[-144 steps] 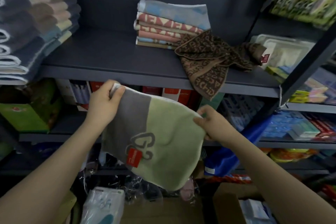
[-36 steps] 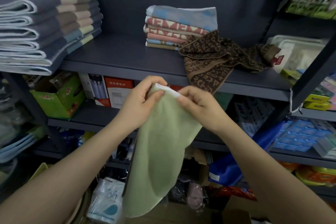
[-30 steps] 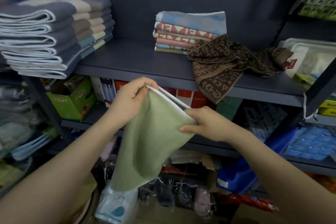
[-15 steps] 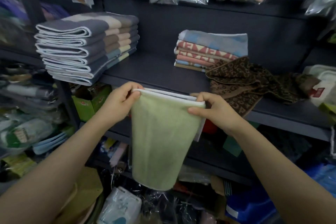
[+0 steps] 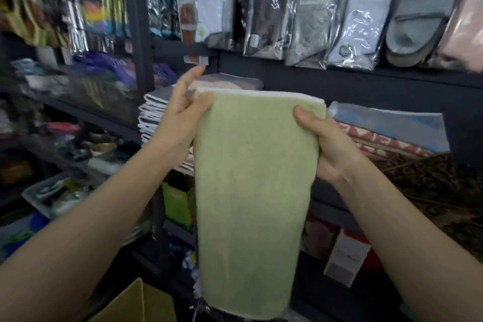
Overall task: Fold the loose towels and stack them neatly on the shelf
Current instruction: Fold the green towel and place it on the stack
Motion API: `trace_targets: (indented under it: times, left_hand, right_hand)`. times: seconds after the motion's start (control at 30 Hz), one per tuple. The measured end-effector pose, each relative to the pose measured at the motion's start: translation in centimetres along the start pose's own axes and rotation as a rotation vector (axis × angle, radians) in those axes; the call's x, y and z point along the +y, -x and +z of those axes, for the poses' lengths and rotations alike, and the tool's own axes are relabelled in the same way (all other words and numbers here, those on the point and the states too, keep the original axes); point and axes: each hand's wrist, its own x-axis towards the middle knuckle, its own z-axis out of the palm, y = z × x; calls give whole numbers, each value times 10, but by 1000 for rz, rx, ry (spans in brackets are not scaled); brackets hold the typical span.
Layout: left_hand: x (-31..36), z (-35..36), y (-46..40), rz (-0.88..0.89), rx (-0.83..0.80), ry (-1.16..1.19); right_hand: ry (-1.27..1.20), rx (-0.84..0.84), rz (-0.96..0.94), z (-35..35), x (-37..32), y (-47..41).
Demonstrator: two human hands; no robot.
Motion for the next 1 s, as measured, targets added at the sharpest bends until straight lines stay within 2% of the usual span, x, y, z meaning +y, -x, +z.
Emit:
trace_targets:
  times: [0.07, 0.13, 0.23, 0.33, 0.43, 0.5, 0.63, 0.73, 0.77, 0.83, 0.9, 0.93, 1.0]
  left_hand:
    - [-2, -18, -11, -154, -54, 10]
    - [-8, -39, -17, -276, -215, -4]
    - [-18, -71, -24, -331, -391, -7]
    - [-14, -89, -40, -215, -397, -28]
    - [7, -91, -78, -44, -319, -22]
    - [26, -94, -117, -36, -290, -61]
    - [41, -91, -207, -159, -252, -332]
    - [19, -84, -265, -70, -92, -672]
    - [5, -81, -278, -90, -69, -824]
    - [-30, -83, -289, -148, -177, -1175]
    - [-59, -88, -284, -236, -339, -1355]
    - [-71, -90, -279, -251, -410, -1373]
    - [-89, -94, -276, -295, -434, -1364]
  right_hand:
    - [-15, 40, -37, 20, -7, -28]
    - [-72, 77, -35, 35, -8, -56]
    - [-184, 85, 18, 53, -8, -93]
    - [-235, 87, 30, 65, -12, -125]
    - [-252, 134, 2, 70, -22, -160]
    - [-266, 205, -60, 71, -33, -187]
    - [-220, 346, -119, 58, -48, -250]
    - [-26, 487, -109, 44, -41, -300]
    - [66, 538, -76, 37, -34, -313]
    - [270, 599, 21, 21, -10, -332]
    - [411, 594, 147, 2, 14, -340]
    - [426, 603, 196, -8, 25, -342]
    - [414, 660, 225, -27, 40, -341]
